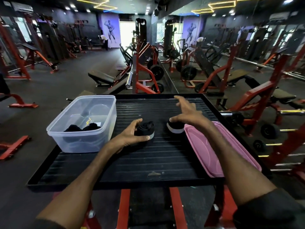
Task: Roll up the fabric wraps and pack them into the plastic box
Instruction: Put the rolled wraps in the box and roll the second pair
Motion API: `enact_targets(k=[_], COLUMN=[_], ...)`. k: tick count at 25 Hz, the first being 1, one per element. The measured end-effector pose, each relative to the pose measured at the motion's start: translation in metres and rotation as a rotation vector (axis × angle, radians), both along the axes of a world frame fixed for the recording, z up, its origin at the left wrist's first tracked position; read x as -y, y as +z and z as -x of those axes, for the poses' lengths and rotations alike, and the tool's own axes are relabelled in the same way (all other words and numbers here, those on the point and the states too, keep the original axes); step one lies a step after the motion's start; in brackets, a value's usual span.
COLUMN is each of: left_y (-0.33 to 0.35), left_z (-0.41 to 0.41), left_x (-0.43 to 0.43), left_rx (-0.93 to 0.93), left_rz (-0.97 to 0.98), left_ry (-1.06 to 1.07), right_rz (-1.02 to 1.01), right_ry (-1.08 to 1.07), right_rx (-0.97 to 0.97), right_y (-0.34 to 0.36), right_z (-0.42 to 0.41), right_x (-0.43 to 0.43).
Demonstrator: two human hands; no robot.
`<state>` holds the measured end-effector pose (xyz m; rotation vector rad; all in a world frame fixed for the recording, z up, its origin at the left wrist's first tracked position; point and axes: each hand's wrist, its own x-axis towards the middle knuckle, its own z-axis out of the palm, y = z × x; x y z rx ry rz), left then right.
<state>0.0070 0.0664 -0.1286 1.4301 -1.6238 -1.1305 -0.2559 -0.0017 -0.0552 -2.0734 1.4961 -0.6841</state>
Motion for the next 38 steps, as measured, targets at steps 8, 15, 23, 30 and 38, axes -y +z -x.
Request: enact_targets(k=[8,15,23,30,38], left_y=[0.012,0.084,0.161,0.129,0.086], left_z=[0.012,0.021,-0.126,-0.196,-0.226], left_x=[0.006,-0.024,-0.062,-0.046,-0.007], left_rx=[0.216,0.231,0.404,0.515,0.831], left_rz=[0.073,0.497,0.467,0.237,0.020], left_ry=[0.016,0.228,0.431,0.317,0.211], right_rz=[-0.157,0.078,0.083,0.014,-0.009], right_ry=[0.074,0.154,0.421,0.521,0.478], right_rx=[0.109,0.340,0.412,0.079,-0.445], right_y=[-0.044,0.008,0.063,0.050,0.015], right_z=[0.011,-0.023,-0.165,-0.257,-0.285], right_x=[0.005,0.002,-0.002,-0.003,0.015])
